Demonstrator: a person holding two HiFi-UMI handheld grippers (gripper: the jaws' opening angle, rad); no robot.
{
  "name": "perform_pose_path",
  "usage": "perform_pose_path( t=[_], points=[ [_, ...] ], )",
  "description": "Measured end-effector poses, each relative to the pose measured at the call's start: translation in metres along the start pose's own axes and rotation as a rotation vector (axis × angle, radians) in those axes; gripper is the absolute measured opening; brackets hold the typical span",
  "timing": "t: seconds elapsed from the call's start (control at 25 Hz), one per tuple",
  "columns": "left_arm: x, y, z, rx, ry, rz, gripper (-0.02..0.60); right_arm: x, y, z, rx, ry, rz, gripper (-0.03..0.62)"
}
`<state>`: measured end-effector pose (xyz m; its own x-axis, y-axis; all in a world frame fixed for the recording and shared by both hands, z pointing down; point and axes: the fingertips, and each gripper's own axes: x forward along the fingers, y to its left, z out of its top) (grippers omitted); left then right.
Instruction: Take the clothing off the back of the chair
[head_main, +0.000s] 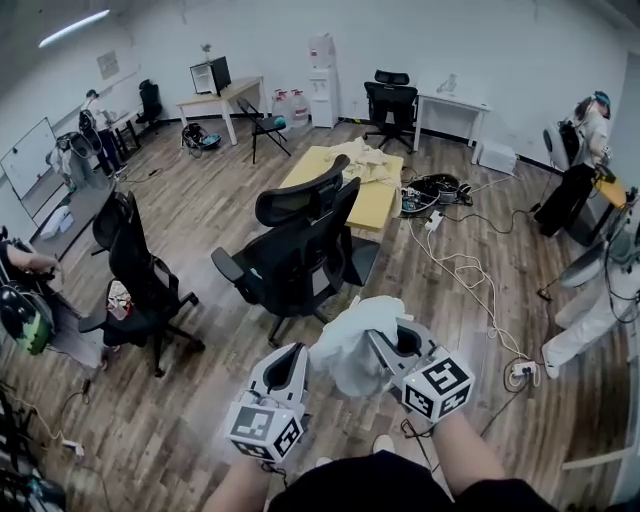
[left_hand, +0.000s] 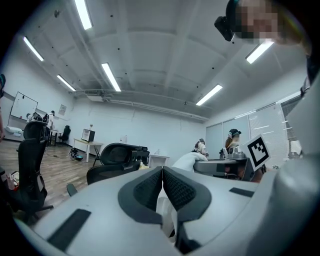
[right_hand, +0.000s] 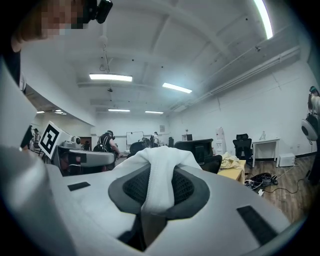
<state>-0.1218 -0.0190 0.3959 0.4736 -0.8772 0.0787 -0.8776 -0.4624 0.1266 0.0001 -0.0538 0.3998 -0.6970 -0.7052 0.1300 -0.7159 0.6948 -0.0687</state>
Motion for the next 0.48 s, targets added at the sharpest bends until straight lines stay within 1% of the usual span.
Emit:
perform_pose_path(
  t=[0.16,0.32,0.48],
  points=[
    [-0.011,0.009,-0.001,0.000,0.003,-0.011,0.020,0.002,0.011,-0.002,0.006,0.002,-0.024,0.077],
    [-0.018,0.017,-0.004,0.000,0.004,-0.014,0.020,0.007,0.021,-0.007,0.002,0.002,-0.018,0.077],
    [-0.019,0.016,-0.005,0.003,0.003,-0.016,0.020,0.006,0.024,-0.008,0.000,0.002,-0.018,0.077]
  ],
)
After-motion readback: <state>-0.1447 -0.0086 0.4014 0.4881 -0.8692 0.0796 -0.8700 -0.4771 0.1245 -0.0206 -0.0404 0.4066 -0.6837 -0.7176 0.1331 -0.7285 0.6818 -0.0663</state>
